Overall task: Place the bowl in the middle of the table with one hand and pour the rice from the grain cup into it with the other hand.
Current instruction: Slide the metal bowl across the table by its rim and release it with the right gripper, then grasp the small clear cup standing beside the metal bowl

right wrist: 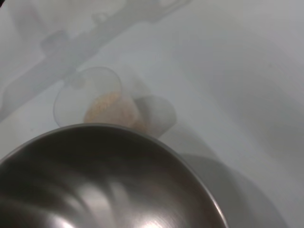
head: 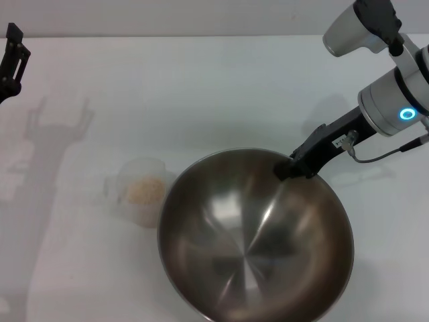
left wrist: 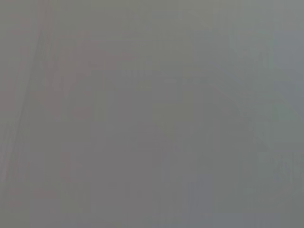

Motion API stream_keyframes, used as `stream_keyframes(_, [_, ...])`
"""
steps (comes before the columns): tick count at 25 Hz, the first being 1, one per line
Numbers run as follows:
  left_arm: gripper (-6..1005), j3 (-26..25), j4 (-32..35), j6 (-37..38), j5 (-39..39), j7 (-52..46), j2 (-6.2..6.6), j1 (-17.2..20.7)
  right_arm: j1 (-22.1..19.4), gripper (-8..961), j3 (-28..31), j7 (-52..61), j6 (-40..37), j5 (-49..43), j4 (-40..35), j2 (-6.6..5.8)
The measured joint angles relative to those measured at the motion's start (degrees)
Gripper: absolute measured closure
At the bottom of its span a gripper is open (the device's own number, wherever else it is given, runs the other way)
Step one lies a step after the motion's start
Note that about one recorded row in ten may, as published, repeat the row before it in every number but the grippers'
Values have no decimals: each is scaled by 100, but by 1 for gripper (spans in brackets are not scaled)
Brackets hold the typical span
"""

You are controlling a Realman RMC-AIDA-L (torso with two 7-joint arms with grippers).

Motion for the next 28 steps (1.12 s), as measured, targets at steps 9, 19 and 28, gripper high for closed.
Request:
stream_keyframes(9, [226,9,-9,15,-1,0,0,11,65,884,-11,92,-12,-5,-14,2])
stream_keyframes(19, [229,8,-16,20,-30,0,0,10,71,654,-10,44,-4,55,-386,10])
stream_keyframes(28, [231,-17,-14,17,-46,0,0,39,41,530,73,-113,-190,397,-1048,8])
